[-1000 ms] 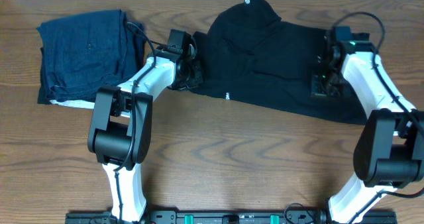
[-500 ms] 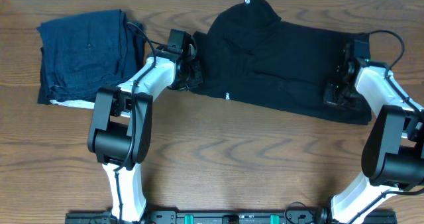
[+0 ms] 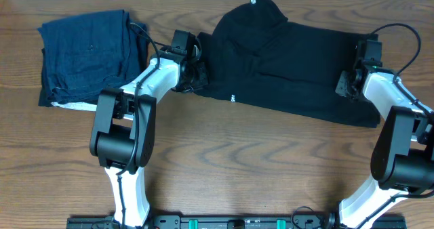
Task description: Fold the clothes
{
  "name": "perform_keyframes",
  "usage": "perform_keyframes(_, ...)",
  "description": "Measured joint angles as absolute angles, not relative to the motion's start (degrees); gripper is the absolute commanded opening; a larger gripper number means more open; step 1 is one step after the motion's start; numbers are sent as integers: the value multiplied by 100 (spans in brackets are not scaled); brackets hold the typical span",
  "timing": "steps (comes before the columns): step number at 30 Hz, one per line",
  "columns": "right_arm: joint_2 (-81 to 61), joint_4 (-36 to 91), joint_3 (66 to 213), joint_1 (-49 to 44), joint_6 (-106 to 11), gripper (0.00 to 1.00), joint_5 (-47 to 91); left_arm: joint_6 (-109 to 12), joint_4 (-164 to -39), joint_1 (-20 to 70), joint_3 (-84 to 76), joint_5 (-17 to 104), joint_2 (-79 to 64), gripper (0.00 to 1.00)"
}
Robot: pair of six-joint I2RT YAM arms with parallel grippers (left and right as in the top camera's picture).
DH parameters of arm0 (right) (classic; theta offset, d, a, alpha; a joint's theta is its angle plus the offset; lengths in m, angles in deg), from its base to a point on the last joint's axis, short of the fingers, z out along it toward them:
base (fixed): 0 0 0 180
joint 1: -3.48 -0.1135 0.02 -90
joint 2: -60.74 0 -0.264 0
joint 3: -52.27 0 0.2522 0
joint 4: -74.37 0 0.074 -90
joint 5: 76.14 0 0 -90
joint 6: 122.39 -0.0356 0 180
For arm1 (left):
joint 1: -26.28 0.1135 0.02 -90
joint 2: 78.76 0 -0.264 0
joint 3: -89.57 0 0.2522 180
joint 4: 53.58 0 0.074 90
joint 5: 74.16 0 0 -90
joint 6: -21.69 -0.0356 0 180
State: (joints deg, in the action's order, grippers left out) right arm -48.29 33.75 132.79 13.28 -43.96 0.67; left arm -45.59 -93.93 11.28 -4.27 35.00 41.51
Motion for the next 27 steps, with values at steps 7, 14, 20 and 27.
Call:
perform_keyframes(7, -4829, 3349, 13325, 1405, -4401, 34, 12, -4632, -9430, 1128, -431, 3498, 4129, 7)
perform_keyframes(14, -4757, 2516, 14081, 1614, -4390, 68, 351, -4968, -9498, 1128, -429, 3478, 3443, 14)
perform_keyframes(20, -4514, 2396, 14306, 1822, -4392, 99, 552, -5906, -8784, 1128, -473, 3478, 2901, 6)
perform_keyframes(27, -4514, 2355, 14306, 1824, -4392, 99, 650, -6369, -8154, 1128, -473, 3474, 3482, 6)
